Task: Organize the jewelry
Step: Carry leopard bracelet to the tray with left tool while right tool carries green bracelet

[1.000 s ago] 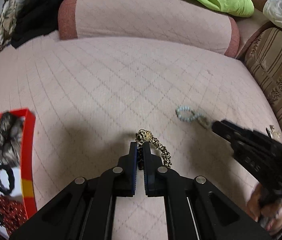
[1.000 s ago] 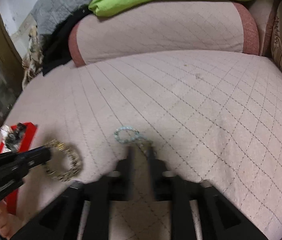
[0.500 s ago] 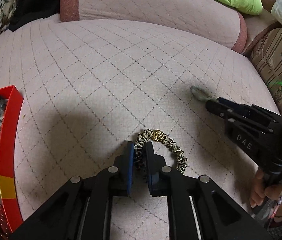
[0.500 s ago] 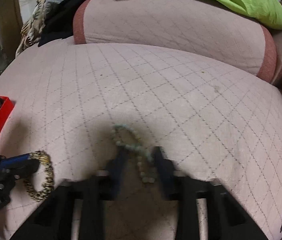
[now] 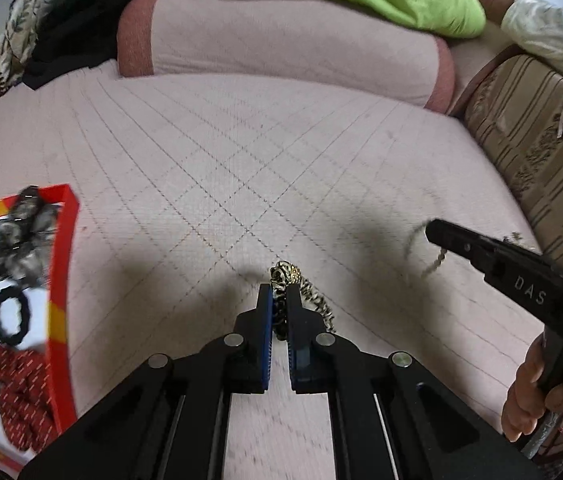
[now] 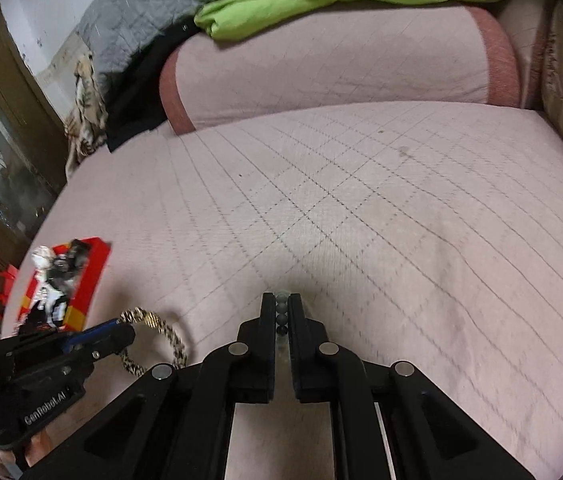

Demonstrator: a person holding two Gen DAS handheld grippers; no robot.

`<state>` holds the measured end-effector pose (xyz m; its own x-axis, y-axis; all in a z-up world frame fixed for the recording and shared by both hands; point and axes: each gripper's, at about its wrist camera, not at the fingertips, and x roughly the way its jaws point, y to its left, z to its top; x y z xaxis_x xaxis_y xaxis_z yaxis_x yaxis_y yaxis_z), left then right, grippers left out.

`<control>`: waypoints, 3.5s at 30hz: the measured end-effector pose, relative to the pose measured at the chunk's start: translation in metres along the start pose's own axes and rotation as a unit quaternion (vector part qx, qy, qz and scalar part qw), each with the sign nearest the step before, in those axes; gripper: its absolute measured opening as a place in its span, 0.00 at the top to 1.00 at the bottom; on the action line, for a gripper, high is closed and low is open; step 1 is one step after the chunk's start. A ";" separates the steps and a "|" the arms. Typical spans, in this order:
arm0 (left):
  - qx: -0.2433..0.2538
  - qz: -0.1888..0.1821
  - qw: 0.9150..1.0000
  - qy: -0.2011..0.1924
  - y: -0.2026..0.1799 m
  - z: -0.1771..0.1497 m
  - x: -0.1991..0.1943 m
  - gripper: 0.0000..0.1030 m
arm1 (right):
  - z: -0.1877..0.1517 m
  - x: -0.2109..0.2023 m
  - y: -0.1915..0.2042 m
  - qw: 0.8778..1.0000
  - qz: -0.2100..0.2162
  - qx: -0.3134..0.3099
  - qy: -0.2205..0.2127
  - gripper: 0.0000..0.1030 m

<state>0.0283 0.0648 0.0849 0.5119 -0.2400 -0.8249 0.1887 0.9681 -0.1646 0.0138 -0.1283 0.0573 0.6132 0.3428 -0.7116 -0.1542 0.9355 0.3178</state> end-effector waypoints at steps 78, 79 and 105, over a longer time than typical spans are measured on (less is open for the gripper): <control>-0.026 0.112 0.988 -0.106 0.022 -0.112 -0.159 0.94 | -0.108 -0.116 0.144 0.974 -0.209 -0.083 -0.002 0.93; -0.027 0.112 0.988 -0.105 0.023 -0.112 -0.158 0.94 | -0.108 -0.115 0.145 0.974 -0.209 -0.084 -0.001 0.93; -0.076 0.122 0.985 -0.092 0.076 -0.108 -0.147 0.94 | -0.097 -0.082 0.184 0.969 -0.202 -0.142 0.019 0.93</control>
<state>-0.1231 0.1810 0.1356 0.6730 0.0051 -0.7396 -0.0781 0.9949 -0.0642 -0.1399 0.0234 0.1137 0.6406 -0.0590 -0.7656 -0.1173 0.9778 -0.1735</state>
